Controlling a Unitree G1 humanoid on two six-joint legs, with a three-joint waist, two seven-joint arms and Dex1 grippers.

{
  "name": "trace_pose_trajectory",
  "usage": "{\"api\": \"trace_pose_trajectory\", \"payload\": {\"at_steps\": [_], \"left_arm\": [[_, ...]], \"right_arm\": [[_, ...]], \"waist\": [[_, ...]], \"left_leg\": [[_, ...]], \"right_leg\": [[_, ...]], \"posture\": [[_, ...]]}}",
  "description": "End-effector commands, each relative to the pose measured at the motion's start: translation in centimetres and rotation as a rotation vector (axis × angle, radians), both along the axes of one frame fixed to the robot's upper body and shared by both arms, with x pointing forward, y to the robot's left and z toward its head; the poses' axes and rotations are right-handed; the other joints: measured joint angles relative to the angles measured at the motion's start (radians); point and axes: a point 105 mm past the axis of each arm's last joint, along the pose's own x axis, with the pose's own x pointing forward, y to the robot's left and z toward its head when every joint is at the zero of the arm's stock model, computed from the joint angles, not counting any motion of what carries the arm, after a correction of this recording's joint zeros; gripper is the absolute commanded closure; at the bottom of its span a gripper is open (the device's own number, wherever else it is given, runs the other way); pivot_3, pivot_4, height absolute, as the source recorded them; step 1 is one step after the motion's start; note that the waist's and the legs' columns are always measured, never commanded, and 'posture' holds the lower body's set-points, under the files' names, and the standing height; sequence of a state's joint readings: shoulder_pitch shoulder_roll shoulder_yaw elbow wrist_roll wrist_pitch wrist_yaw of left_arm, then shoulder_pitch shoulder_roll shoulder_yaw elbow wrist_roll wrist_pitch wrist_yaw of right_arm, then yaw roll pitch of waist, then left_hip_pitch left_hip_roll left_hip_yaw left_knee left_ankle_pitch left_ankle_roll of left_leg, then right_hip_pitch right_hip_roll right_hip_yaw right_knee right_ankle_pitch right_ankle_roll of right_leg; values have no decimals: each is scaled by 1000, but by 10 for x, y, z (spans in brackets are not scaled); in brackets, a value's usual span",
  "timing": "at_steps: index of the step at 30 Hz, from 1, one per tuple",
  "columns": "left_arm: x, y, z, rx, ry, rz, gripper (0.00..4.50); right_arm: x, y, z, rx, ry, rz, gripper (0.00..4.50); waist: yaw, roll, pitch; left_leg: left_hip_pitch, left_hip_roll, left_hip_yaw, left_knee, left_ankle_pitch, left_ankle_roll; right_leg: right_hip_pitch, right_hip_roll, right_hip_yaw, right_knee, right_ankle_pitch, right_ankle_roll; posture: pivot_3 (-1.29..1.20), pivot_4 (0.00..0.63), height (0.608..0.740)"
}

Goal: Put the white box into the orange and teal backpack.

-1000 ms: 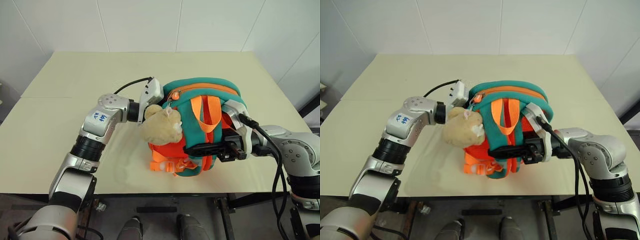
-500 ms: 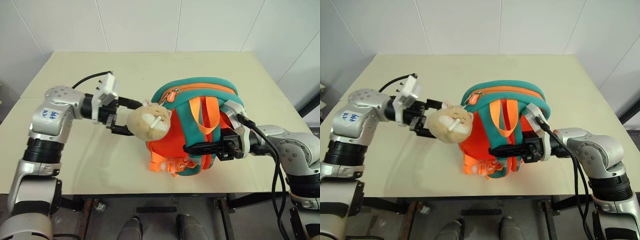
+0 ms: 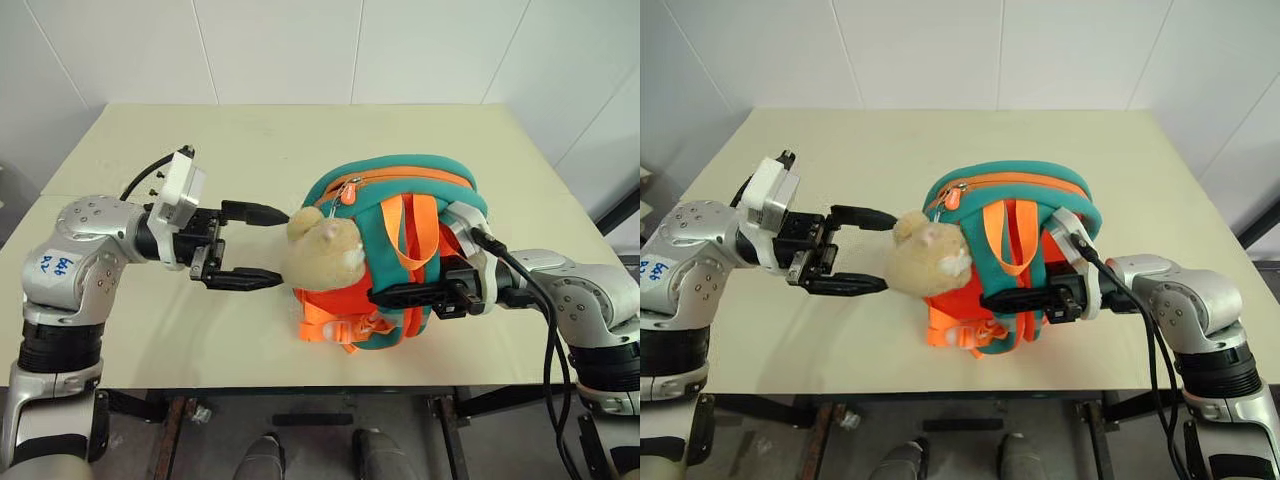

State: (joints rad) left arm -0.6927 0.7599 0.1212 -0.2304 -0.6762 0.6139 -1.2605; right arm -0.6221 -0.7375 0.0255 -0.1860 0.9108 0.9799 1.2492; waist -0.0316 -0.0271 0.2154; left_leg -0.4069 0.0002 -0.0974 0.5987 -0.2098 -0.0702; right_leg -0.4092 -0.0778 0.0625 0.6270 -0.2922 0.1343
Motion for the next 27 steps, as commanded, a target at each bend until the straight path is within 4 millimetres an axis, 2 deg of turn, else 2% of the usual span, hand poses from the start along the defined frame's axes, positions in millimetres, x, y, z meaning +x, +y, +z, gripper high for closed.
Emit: {"api": "trace_pose_trajectory", "payload": {"at_steps": [1,6,19,22,26,27], "left_arm": [[-13,-5,7,-21,-33,-14,5],[-16,-17,-2,-14,-30,-36,5],[-20,-43,-6,-56,-14,-131,5],[-14,-46,-6,-74,-10,-124,5],[-5,-41,-9,-69,-11,-79,854],[-4,-38,-10,-57,-14,-72,1201]], "right_arm": [[0,0,4,-2,-20,16,4500],[0,3,3,0,-17,23,4500],[2,3,3,1,-25,12,4500],[3,3,3,1,-30,7,4500],[4,3,4,2,-38,-4,4500],[4,2,4,2,-39,-5,4500]], "waist": [[0,0,0],[2,0,0],[2,0,0],[2,0,0],[1,0,0],[2,0,0]], "left_leg": [[0,0,0,0,0,0],[0,0,0,2,0,0],[0,0,0,4,0,0],[0,0,0,4,0,0],[0,0,0,4,0,0],[0,0,0,4,0,0]], "right_leg": [[0,0,0,0,0,0],[1,0,0,0,0,0],[2,0,0,0,0,0],[2,0,0,0,0,0],[2,0,0,0,0,0],[2,0,0,0,0,0]], "posture": [[0,150,740],[0,150,740],[0,150,740],[0,150,740],[0,150,740],[0,150,740]]}}
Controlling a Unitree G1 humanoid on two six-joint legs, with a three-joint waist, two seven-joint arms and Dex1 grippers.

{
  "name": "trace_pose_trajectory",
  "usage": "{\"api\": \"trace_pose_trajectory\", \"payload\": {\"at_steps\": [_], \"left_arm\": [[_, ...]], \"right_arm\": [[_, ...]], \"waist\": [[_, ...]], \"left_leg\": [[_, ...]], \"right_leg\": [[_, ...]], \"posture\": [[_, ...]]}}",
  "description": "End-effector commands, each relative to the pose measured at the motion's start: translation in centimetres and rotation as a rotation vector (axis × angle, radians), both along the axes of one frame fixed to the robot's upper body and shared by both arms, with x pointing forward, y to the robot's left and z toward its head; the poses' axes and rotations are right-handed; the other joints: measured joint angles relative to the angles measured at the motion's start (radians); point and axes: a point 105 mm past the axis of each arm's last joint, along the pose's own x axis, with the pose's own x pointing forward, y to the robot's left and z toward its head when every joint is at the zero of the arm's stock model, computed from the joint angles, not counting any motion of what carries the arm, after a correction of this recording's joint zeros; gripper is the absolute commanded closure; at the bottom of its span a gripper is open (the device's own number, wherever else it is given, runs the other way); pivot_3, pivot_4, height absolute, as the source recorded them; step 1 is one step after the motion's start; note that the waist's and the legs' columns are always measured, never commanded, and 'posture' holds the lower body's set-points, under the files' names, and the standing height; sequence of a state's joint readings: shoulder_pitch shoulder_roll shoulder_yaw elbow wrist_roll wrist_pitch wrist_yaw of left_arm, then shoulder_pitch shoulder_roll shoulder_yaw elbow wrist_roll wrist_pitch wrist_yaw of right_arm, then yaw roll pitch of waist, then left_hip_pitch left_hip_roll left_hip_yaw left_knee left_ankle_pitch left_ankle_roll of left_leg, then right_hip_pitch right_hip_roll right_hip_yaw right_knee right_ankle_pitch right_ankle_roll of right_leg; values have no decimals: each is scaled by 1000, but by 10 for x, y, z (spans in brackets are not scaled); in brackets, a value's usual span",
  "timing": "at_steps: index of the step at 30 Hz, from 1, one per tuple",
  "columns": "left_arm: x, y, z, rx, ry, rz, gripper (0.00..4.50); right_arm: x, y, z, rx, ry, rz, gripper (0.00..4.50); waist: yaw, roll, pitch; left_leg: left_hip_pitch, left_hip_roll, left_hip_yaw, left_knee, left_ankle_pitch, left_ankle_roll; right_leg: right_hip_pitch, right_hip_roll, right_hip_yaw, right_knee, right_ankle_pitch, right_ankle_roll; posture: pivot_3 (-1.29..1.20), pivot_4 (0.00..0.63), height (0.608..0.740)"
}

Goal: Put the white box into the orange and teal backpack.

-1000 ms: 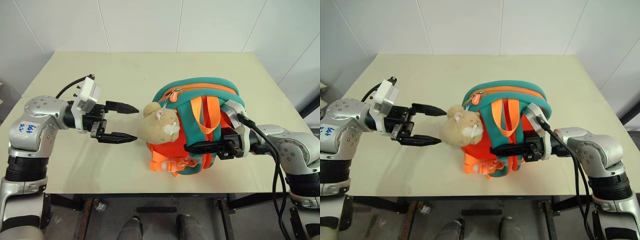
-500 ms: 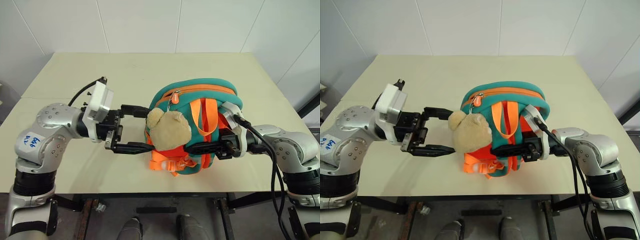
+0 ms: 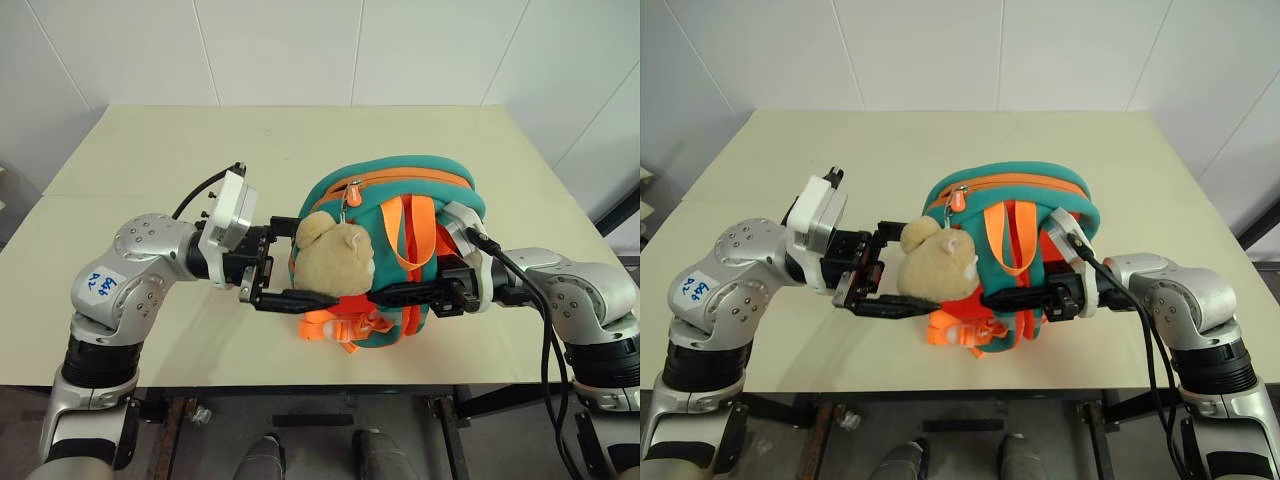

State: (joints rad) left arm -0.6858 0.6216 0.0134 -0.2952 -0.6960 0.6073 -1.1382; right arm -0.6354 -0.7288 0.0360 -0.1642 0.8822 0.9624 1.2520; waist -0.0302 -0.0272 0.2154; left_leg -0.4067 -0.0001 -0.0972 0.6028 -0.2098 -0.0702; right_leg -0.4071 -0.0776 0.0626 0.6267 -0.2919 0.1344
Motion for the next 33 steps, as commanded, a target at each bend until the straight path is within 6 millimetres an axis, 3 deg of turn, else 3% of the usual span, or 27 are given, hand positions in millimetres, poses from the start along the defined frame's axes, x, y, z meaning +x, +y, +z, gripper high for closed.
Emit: {"api": "trace_pose_trajectory", "payload": {"at_steps": [1,5,7,12,16,19,21,23,25,31,33], "left_arm": [[1,6,2,25,-46,14,1497],[14,24,13,30,-100,102,2692],[19,37,21,40,-108,146,3025],[30,72,29,124,-136,263,3025],[34,99,14,239,-66,327,3025],[40,116,-3,309,-37,373,3025],[48,124,-28,352,16,404,3025],[53,116,-76,365,101,378,3025],[52,104,-104,355,154,341,3025],[61,97,-156,412,197,372,3025],[64,96,-161,391,191,386,3025]], "right_arm": [[-2,2,5,9,-27,8,4500],[-1,1,4,10,-29,0,4500],[-1,1,4,10,-30,-4,4500],[-2,-1,3,10,-32,-16,4500],[-3,-2,1,9,-33,-28,4500],[-4,-3,1,10,-33,-35,4500],[-4,-4,0,14,-32,-44,4500],[-3,-2,-2,22,-28,-51,4500],[-3,0,-4,26,-26,-53,4500],[2,3,-7,42,-2,-88,4500],[5,4,-7,49,-7,-112,4500]], "waist": [[0,0,0],[0,0,0],[0,0,0],[-1,0,0],[-2,0,0],[-2,0,0],[-1,0,0],[1,1,-1],[2,2,-1],[1,0,-2],[1,2,-3]], "left_leg": [[0,0,0,0,0,0],[0,0,0,0,0,0],[0,0,0,0,0,0],[0,0,0,-1,0,0],[0,0,0,-3,0,0],[0,0,0,-5,0,0],[0,1,0,-6,0,0],[1,1,1,-6,0,0],[1,0,1,-6,0,0],[1,1,0,-5,0,0],[3,1,0,-5,0,0]], "right_leg": [[0,0,0,0,0,0],[0,0,0,0,0,0],[0,0,0,0,0,0],[0,0,0,-1,0,0],[-1,0,0,-1,-1,-1],[-1,0,0,-1,-1,-2],[-2,0,0,-1,-1,-2],[-2,0,0,-1,-1,-2],[-1,0,0,-1,-1,-2],[-2,0,0,0,-1,-2],[0,0,0,0,-1,-2]], "posture": [[0,150,740],[0,150,740],[0,150,740],[0,150,740],[0,150,740],[0,150,740],[0,150,740],[0,150,740],[0,150,740],[0,150,740],[0,150,740]]}}
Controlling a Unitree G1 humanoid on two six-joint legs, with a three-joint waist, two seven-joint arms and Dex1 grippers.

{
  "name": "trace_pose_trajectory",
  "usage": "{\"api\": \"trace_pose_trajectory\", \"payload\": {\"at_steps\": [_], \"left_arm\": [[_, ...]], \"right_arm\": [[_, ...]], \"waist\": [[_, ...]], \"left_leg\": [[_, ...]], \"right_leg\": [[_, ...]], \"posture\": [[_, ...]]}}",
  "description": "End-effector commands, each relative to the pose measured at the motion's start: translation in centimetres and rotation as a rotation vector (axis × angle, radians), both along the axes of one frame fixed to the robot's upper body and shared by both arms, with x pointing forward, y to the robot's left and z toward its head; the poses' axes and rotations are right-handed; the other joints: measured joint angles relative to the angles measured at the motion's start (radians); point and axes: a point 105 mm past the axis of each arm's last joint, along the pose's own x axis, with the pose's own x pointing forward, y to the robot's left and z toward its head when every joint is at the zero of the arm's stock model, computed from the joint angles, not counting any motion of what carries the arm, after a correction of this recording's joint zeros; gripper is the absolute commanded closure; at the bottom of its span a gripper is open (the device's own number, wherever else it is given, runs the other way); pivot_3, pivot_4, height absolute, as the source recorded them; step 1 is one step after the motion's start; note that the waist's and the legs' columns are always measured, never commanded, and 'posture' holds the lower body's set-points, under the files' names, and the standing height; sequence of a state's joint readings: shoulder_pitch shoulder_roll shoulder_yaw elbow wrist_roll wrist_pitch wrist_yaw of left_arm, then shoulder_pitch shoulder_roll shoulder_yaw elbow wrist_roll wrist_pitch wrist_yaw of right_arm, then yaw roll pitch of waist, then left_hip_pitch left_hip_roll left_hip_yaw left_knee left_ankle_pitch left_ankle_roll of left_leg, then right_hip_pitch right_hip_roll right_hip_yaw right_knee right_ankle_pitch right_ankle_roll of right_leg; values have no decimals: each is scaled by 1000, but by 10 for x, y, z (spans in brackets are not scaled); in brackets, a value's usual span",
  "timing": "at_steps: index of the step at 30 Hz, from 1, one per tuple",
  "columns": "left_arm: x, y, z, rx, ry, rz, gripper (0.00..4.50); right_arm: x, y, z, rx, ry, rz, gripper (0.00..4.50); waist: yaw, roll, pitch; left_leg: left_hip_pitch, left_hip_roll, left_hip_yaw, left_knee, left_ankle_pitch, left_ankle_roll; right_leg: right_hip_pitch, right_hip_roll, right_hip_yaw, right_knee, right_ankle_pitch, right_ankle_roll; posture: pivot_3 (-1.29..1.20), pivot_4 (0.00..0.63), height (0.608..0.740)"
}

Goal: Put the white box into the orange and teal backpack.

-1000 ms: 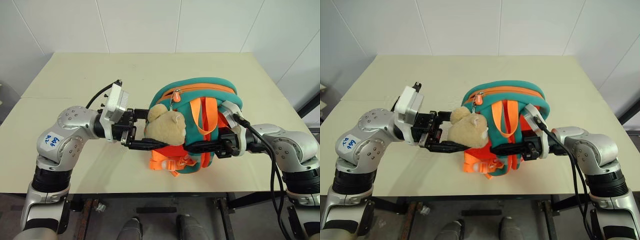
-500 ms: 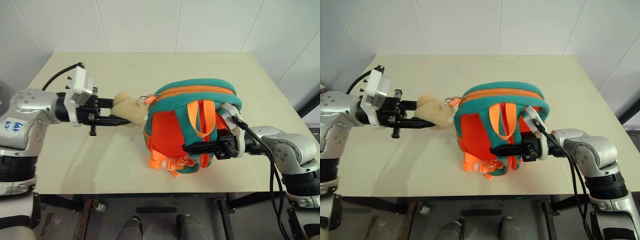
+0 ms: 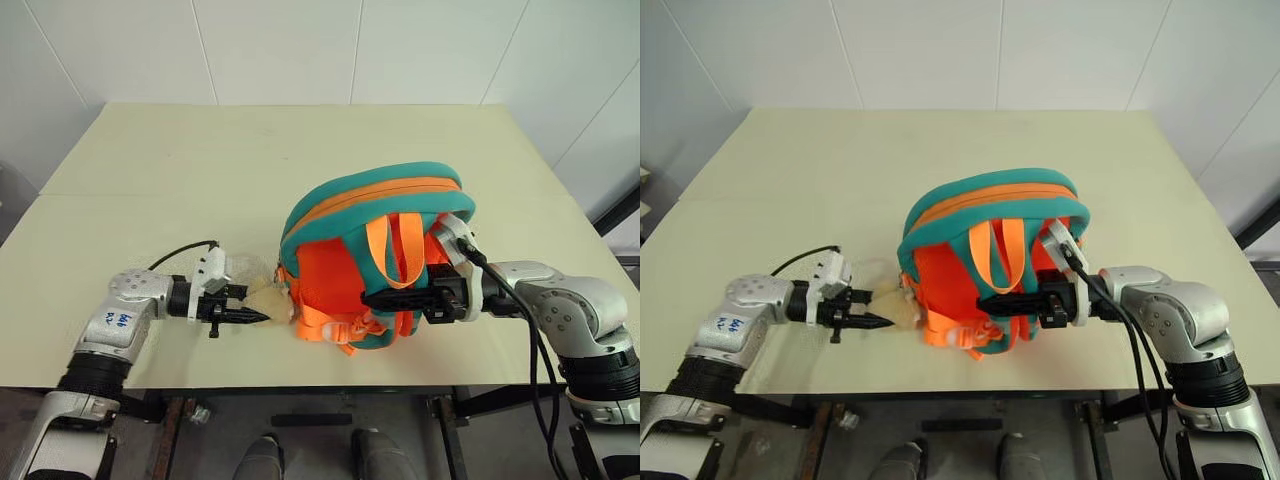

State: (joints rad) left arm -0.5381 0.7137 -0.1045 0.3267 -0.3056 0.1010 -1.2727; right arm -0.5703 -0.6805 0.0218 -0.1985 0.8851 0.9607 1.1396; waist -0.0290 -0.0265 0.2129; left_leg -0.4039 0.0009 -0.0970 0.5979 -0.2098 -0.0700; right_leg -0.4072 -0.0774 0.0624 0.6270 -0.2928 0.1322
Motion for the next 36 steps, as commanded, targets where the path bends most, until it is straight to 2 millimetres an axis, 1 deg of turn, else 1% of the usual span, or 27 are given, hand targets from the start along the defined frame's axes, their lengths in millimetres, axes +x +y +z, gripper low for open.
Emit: {"api": "trace_pose_trajectory", "payload": {"at_steps": [1,3,4,5,6,7,10,13,14,16,17,19,21,23,25,28,30,33,36], "left_arm": [[1,5,-24,25,43,51,3025],[3,2,-9,-30,9,59,3025],[3,3,-3,-45,13,71,3032],[1,5,5,-65,18,80,2712],[-1,6,11,-73,14,81,2369],[-4,8,17,-79,7,85,2075],[-11,12,27,-85,-15,95,1111],[-18,16,32,-96,-11,112,154],[-22,20,33,-96,-6,124,0],[-26,31,34,-87,-9,151,0],[-27,34,34,-84,-11,157,0],[-28,42,36,-85,-20,179,0],[-30,45,41,-87,-40,178,0],[-31,43,45,-101,-41,167,0],[-30,41,50,-111,-73,161,0],[-29,38,58,-128,-106,157,0],[-27,35,62,-144,-116,159,0],[-25,34,67,-136,-150,169,0],[-23,35,74,-143,-182,188,0]], "right_arm": [[5,-1,7,36,-40,-48,4500],[9,-4,5,15,-63,-90,4500],[9,-6,4,9,-76,-97,4190],[7,-10,5,8,-89,-102,3855],[6,-13,7,10,-117,-113,3650],[5,-16,8,-1,-143,-126,3279],[1,-27,10,-25,-197,-162,2258],[1,-43,7,-74,-214,-220,1216],[1,-53,5,-110,-230,-250,865],[0,-71,5,-163,-272,-304,213],[0,-77,5,-173,-280,-319,63],[2,-96,4,-221,-296,-367,63],[8,-117,6,-275,-343,-417,63],[15,-129,13,-280,-413,-449,63],[23,-137,16,-285,-441,-475,63],[31,-144,17,-295,-464,-490,63],[35,-146,17,-300,-476,-487,63],[39,-148,11,-308,-457,-467,63],[44,-150,5,-321,-459,-466,63]], "waist": [[1,2,-1],[1,2,-1],[1,2,-1],[2,2,-1],[1,2,-1],[1,2,-1],[0,2,-1],[0,2,-1],[1,2,-1],[2,2,-1],[2,2,-1],[2,2,0],[1,2,0],[1,2,0],[-2,2,0],[-2,2,0],[-1,2,0],[-1,2,0],[-2,2,0]], "left_leg": [[0,0,0,0,0,0],[1,0,0,1,1,1],[1,0,0,1,1,1],[1,0,0,1,1,2],[0,0,0,1,2,2],[0,0,0,1,2,2],[-2,0,0,0,2,2],[-1,0,0,-1,1,2],[-1,0,0,-1,1,2],[-2,0,0,-2,1,2],[-2,-1,0,-2,1,2],[-2,-1,0,-2,1,2],[-2,-1,1,-1,1,2],[-2,-1,1,-1,1,2],[-1,-1,3,-1,2,2],[-1,-1,3,-1,2,2],[-1,0,3,-1,2,2],[-1,0,3,-1,2,2],[-1,0,3,-1,2,2]], "right_leg": [[0,0,0,0,0,0],[2,0,0,0,0,0],[2,0,0,0,1,0],[2,0,0,-1,1,0],[2,0,0,-1,1,0],[2,0,0,-1,1,0],[0,0,0,-1,1,0],[-1,-1,0,-1,1,0],[-1,-1,0,-1,1,0],[-1,-1,0,-2,1,0],[-1,-1,0,-2,1,0],[-1,-1,0,-3,1,0],[0,-1,0,-4,-1,-3],[1,-1,0,-7,-4,-11],[2,-1,2,-8,-5,-13],[2,-1,2,-7,-5,-12],[1,-1,2,-7,-3,-8],[1,-1,2,-7,1,0],[1,-1,2,-7,2,1]], "posture": [[0,150,740],[0,150,740],[0,150,740],[0,150,740],[0,150,740],[0,150,740],[0,150,740],[0,150,740],[0,150,740],[0,150,740],[0,150,740],[0,150,740],[0,150,740],[0,150,740],[0,150,740],[0,150,740],[0,150,740],[0,150,740],[0,150,740]]}}
